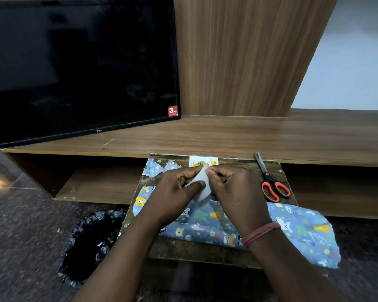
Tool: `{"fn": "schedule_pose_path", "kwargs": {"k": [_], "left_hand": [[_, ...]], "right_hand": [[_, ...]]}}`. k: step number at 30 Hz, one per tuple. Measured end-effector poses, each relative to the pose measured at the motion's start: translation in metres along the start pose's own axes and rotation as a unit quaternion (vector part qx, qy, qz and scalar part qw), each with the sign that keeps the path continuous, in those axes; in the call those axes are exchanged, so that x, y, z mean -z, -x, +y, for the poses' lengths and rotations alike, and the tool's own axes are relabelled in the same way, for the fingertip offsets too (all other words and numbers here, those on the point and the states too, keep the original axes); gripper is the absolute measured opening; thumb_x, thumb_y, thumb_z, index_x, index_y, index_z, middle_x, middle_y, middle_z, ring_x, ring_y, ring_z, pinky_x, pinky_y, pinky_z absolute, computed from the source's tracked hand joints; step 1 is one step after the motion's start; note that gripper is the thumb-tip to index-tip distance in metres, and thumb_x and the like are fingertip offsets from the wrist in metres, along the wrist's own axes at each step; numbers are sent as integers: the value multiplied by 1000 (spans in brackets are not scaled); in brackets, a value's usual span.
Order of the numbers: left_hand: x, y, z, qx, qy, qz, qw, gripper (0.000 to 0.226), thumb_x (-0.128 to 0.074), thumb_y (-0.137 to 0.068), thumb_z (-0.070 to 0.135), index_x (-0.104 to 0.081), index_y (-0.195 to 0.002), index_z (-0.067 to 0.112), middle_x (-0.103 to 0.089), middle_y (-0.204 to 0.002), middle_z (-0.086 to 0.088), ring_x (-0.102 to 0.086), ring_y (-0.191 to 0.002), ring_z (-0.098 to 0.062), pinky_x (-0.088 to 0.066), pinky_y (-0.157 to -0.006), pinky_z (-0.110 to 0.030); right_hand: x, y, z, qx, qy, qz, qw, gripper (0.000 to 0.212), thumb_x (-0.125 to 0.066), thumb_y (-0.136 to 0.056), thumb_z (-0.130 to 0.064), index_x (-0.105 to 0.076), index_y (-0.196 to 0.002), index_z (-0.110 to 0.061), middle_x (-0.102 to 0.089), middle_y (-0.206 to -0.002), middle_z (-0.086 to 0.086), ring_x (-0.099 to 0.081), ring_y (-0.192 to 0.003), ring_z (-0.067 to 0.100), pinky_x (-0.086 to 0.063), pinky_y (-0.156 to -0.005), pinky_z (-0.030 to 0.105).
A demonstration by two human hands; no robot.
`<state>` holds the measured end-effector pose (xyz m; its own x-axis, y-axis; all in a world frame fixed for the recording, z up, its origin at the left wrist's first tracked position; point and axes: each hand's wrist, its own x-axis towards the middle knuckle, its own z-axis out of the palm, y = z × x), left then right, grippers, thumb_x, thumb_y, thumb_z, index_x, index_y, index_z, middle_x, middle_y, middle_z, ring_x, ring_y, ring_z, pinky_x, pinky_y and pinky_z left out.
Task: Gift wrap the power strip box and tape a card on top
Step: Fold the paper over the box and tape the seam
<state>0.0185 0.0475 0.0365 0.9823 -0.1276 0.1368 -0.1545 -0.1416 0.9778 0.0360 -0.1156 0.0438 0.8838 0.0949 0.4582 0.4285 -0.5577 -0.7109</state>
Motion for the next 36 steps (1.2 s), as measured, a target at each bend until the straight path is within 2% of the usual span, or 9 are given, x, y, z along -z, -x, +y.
{"fn": "schedule_pose_path", "kwargs": {"k": [3,6,8,11,15,19,25,31,36], "left_hand": [[1,1,3,8,23,-5,1000,36,-58,-99,-2,-69,-129,15,-75,-118,5,-70,-112,-11,-52,-88,-18],[1,-3,3,32,65,15,997,30,-57,-101,3,-71,-125,15,-77,-113,-6,-72,-104,-22,-54,-88,-33],[0,-5,4,47,108,34,992,24,-60,-99,6,-73,-119,11,-77,-108,-13,-72,-96,-26,-53,-88,-41],[-1,-6,7,58,134,63,987,18,-71,-91,11,-76,-108,7,-78,-101,-15,-72,-89,-25,-54,-83,-37],[-7,-4,9,64,113,83,988,22,-77,-86,7,-73,-108,3,-78,-97,-14,-73,-81,-17,-55,-66,-21],[-11,-5,5,50,100,82,990,31,-82,-81,4,-72,-109,11,-78,-104,-9,-73,-97,-25,-59,-84,-35],[-17,-4,2,74,97,96,988,30,-84,-81,15,-69,-105,6,-75,-101,-13,-68,-86,-19,-54,-75,-31],[-23,-6,-2,86,120,121,982,37,-87,-72,36,-73,-99,14,-73,-96,-18,-65,-81,-22,-52,-76,-39],[-23,-8,-5,78,131,112,982,21,-83,-83,24,-75,-99,14,-74,-94,-18,-66,-82,-20,-54,-80,-43]], "right_hand": [[0,-2,2,-16,-25,3,1000,23,-62,-92,-31,-76,-81,-17,-71,-66,-4,-67,-57,11,-55,-60,38],[1,-5,2,-22,-30,-2,999,12,-69,-93,-28,-79,-93,-23,-75,-83,-13,-68,-73,1,-55,-71,32],[0,-6,2,-66,-68,-32,995,17,-71,-92,-31,-78,-106,-24,-76,-93,-15,-70,-81,-1,-57,-77,30],[-1,-6,1,-166,-187,-61,966,25,-73,-92,-19,-74,-117,-14,-77,-100,-8,-73,-90,6,-61,-81,32],[1,-10,-6,-305,-388,-27,869,17,-68,-91,-1,-71,-108,-1,-77,-98,13,-74,-90,26,-63,-79,38],[2,-12,-6,-375,-512,27,772,12,-62,-91,8,-69,-101,5,-76,-96,18,-74,-87,24,-62,-80,36],[-3,-14,-5,-397,-594,108,691,12,-58,-92,11,-66,-100,7,-74,-87,14,-75,-72,16,-61,-65,24],[-7,-14,-5,-385,-629,136,661,16,-55,-94,9,-64,-107,8,-73,-103,20,-75,-86,19,-62,-74,26],[-5,-14,-7,-383,-615,130,677,20,-54,-96,8,-63,-114,7,-71,-112,22,-73,-100,24,-59,-85,33]]}}
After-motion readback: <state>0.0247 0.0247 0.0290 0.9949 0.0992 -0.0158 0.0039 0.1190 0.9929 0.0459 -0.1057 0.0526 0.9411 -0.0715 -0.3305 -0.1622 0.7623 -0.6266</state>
